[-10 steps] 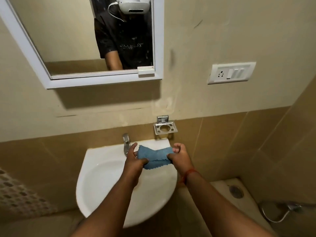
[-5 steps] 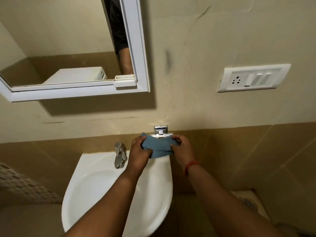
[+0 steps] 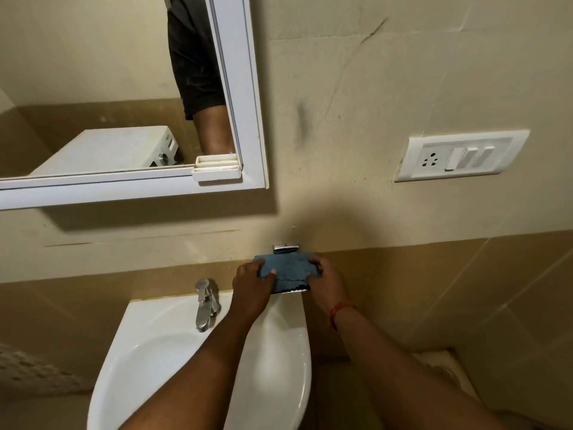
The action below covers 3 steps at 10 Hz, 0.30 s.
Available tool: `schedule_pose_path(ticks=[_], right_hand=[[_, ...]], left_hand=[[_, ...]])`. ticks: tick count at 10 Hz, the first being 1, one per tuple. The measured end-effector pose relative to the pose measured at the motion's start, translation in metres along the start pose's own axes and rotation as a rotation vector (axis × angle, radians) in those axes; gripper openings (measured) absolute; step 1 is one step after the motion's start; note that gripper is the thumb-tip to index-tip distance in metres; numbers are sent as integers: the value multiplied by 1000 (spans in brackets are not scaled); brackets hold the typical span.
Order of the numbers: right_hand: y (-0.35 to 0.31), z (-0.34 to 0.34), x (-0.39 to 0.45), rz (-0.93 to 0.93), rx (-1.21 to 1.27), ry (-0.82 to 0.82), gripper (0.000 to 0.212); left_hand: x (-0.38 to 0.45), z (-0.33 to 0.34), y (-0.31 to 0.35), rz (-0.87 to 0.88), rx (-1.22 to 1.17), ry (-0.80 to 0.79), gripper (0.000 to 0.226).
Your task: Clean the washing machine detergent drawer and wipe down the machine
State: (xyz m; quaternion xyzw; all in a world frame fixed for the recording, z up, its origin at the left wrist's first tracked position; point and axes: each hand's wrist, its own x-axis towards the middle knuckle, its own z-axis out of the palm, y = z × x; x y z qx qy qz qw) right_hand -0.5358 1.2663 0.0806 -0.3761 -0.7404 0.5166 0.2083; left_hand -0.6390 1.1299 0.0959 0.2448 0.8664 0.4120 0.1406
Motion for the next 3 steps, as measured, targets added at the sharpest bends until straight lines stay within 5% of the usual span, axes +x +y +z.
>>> schedule_pose_path(ticks=[1, 3], right_hand=[[-2, -1, -1, 9, -13, -1, 36], [-10, -4, -21, -306, -470, 74, 45]], left_hand=[[-4, -2, -7, 84, 261, 65, 54], [-22, -9, -16, 191, 643, 90, 70]])
